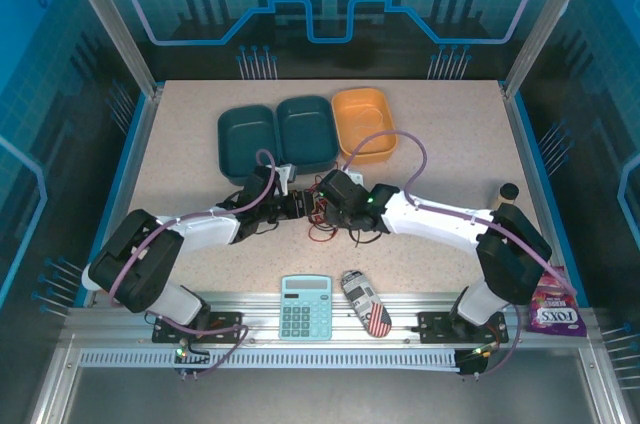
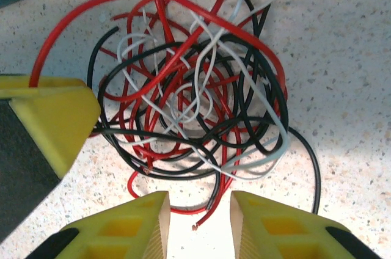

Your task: Untangle the cables

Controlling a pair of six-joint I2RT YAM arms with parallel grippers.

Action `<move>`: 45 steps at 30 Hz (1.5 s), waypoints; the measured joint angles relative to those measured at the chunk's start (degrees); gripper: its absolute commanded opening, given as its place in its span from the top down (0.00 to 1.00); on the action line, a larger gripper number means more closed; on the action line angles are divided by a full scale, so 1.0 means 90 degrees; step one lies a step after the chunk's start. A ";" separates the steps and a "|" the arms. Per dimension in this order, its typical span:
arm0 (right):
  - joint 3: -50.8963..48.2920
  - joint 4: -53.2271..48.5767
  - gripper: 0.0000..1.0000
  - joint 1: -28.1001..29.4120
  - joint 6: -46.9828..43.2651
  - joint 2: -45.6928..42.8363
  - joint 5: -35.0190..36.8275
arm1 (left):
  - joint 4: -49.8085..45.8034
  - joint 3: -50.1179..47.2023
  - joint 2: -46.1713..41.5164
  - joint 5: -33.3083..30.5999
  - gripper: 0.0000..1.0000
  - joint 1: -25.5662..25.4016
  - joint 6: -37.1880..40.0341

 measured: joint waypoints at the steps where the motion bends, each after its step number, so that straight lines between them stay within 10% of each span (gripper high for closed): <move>1: -0.0046 0.0002 0.68 0.0017 0.0010 -0.0022 0.0005 | 0.0002 0.0000 0.0000 0.0000 0.68 0.0000 -0.0002; 22: -0.0039 0.0500 0.69 -0.0325 -0.0070 0.0517 0.0296 | 0.0010 0.0000 0.0000 0.0049 0.69 0.0000 -0.0029; 32: -0.0032 0.0738 1.00 -0.0534 -0.0469 0.0471 0.0391 | -0.0010 0.0000 0.0000 0.0049 0.72 0.0002 -0.0027; 45: 0.0313 -0.0199 1.00 -0.0398 -0.1265 -0.1802 0.0811 | -0.0240 0.0002 0.0000 0.0044 0.86 0.0000 0.0073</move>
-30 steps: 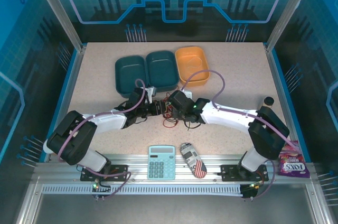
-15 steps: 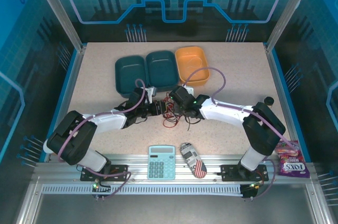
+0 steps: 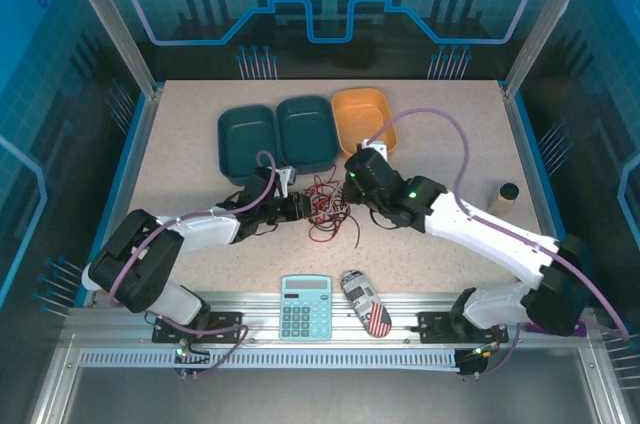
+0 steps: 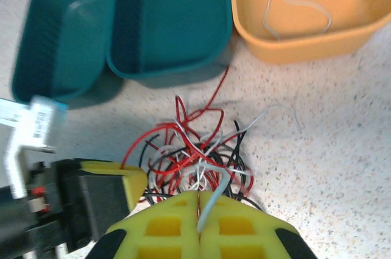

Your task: Untangle the cables

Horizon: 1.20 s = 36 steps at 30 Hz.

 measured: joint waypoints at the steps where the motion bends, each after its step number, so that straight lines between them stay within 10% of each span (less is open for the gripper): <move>1: 0.0041 -0.0063 1.00 0.0000 -0.0070 -0.0138 0.0012 | -0.0002 0.0000 0.0000 0.0000 0.87 0.0000 -0.0002; 17: 0.1214 -0.1064 1.00 -0.0002 -0.1168 -0.0760 0.0073 | -0.0036 -0.0002 0.0000 -0.0121 0.88 0.0000 0.0002; 30: 0.1610 -0.1375 1.00 -0.0005 -0.1457 -0.0750 0.0027 | -0.0032 -0.0002 -0.0709 0.0170 0.33 0.0000 0.0321; 36: 0.1610 -0.1372 1.00 -0.0005 -0.1452 -0.0692 -0.0097 | -0.0005 0.0000 -0.1817 0.0301 0.24 -0.0148 0.0848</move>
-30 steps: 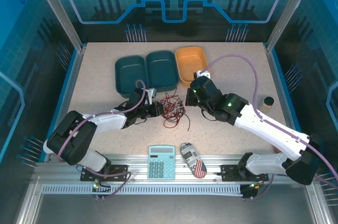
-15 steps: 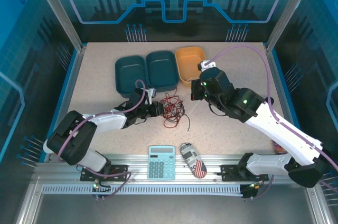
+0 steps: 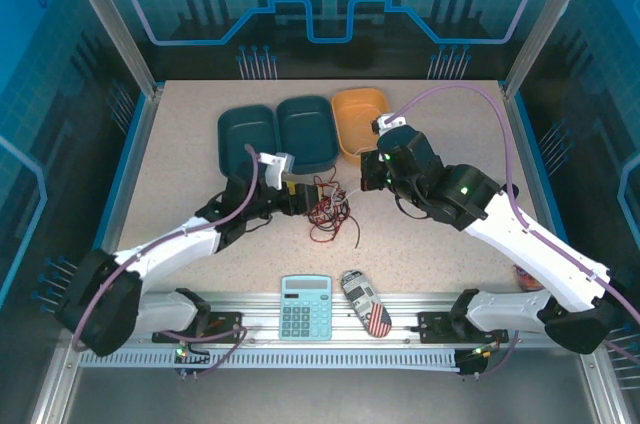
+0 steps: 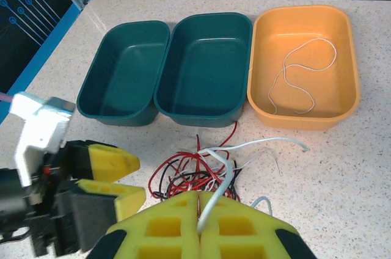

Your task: Untangle the cables

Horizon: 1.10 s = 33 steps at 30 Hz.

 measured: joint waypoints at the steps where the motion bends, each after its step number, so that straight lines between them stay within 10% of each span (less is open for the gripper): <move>1: 0.0000 0.0002 1.00 0.0000 0.0000 0.0005 -0.0022 | 0.0017 -0.0002 -0.0119 0.0017 0.21 -0.0070 0.0121; 6: 0.0000 0.0051 1.00 0.0000 0.0046 0.0051 -0.0155 | 0.0172 0.0000 -0.0304 0.0160 0.10 -0.0551 0.0746; 17: 0.0000 0.0308 1.00 -0.0005 0.0189 0.0146 -0.0610 | 0.0328 0.0631 0.0818 0.0075 0.24 -0.1479 0.2144; 27: -0.0002 0.0590 1.00 -0.0211 0.0245 0.0143 -0.0787 | 0.0457 0.0702 0.1314 -0.0525 0.79 -0.1486 0.2132; 33: -0.0126 0.0750 0.98 -0.0678 0.0294 0.0083 -0.0770 | 0.0442 0.0432 0.1047 -0.0731 0.94 -0.1484 0.2008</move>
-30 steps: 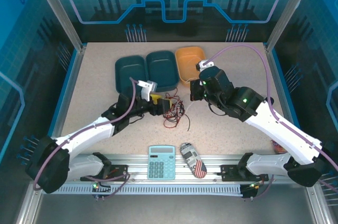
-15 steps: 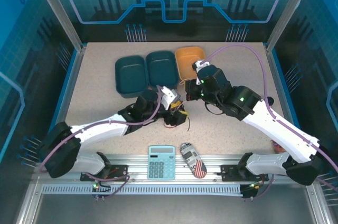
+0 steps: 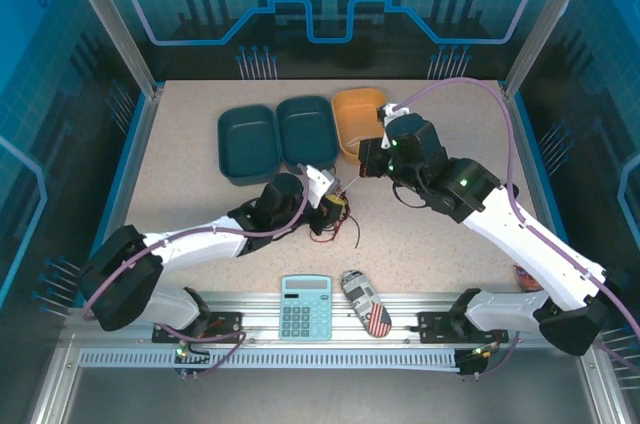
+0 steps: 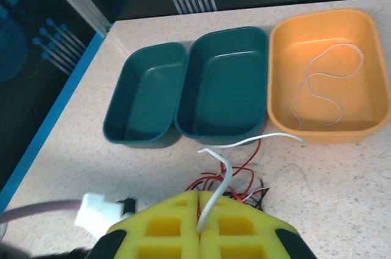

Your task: Untangle the cables

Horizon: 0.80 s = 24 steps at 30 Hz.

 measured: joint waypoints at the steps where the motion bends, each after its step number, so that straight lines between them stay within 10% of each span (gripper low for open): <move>1: -0.0007 0.0000 0.99 -0.0087 0.0002 0.0000 0.0002 | -0.0019 -0.0041 -0.0056 -0.0032 0.96 0.0000 -0.0017; 8: -0.0002 0.0010 1.00 -0.0755 -0.0090 0.0012 0.0000 | -0.0134 -0.0347 -0.0386 -0.0265 0.97 0.0000 -0.0066; 15: 0.0483 0.0015 1.00 -0.1231 -0.0420 0.0576 -0.0012 | -0.0248 -0.0478 -0.0624 -0.0510 0.39 0.0000 -0.0187; 24: 0.2098 0.0102 1.00 -0.1664 -0.1103 0.1841 -0.0216 | -0.0525 -0.0478 -0.1076 -0.0629 0.01 0.0000 -0.0211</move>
